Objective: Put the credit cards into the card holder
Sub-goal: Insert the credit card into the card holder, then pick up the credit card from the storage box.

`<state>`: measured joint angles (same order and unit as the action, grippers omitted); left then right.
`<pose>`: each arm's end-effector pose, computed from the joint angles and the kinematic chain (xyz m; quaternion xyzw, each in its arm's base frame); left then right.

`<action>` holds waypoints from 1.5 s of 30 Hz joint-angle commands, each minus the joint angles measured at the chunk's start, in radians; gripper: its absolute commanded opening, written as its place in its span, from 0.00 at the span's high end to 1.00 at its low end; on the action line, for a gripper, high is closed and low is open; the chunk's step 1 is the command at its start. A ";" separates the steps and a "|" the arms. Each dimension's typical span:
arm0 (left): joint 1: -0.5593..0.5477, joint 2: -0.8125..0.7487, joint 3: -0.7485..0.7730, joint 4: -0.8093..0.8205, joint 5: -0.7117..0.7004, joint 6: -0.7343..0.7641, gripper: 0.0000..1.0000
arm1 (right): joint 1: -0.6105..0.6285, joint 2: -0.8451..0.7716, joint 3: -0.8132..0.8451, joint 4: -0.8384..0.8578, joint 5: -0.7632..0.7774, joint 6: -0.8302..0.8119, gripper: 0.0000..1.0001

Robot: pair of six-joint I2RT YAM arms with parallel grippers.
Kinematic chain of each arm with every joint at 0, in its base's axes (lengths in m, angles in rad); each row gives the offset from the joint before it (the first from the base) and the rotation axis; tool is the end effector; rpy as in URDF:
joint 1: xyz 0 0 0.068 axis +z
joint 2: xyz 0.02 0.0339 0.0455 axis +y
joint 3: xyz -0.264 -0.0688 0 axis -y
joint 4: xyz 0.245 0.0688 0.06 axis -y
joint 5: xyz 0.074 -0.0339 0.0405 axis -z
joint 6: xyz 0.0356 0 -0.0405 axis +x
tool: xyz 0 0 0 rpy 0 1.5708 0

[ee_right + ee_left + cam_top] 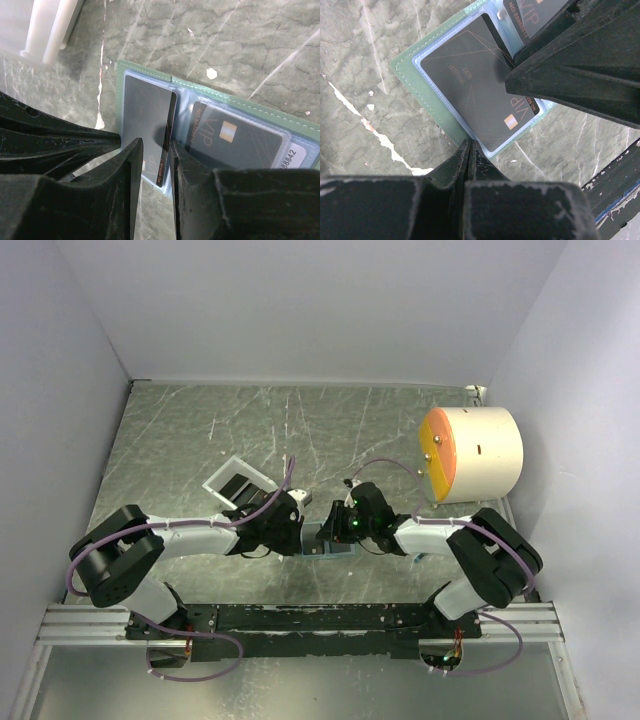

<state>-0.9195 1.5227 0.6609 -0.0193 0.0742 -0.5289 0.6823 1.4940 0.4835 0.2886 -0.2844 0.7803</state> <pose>0.1689 -0.2259 0.1458 0.1948 0.9202 -0.2500 0.2299 0.1970 0.1729 0.1296 -0.0141 0.9038 0.3684 0.2172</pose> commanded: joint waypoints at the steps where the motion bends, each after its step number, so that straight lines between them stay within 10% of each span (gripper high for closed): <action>1: -0.024 0.038 0.001 -0.038 -0.005 -0.007 0.92 | 0.005 0.010 0.018 0.021 -0.009 -0.018 0.71; 20: -0.023 -0.208 0.206 -0.304 -0.243 0.130 0.48 | 0.002 -0.176 0.026 -0.118 0.079 -0.079 0.61; 28: 0.093 -0.196 0.378 -0.504 -0.418 0.318 0.52 | 0.002 -0.227 0.009 -0.102 0.070 -0.079 0.60; 45: 0.439 -0.090 0.304 -0.251 -0.298 0.694 0.36 | 0.002 -0.286 0.036 -0.137 0.056 -0.109 0.60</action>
<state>-0.5011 1.3788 0.9810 -0.3626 -0.2909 0.0422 0.6827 1.2285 0.5003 0.1692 -0.2287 0.6949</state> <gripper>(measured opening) 0.633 0.402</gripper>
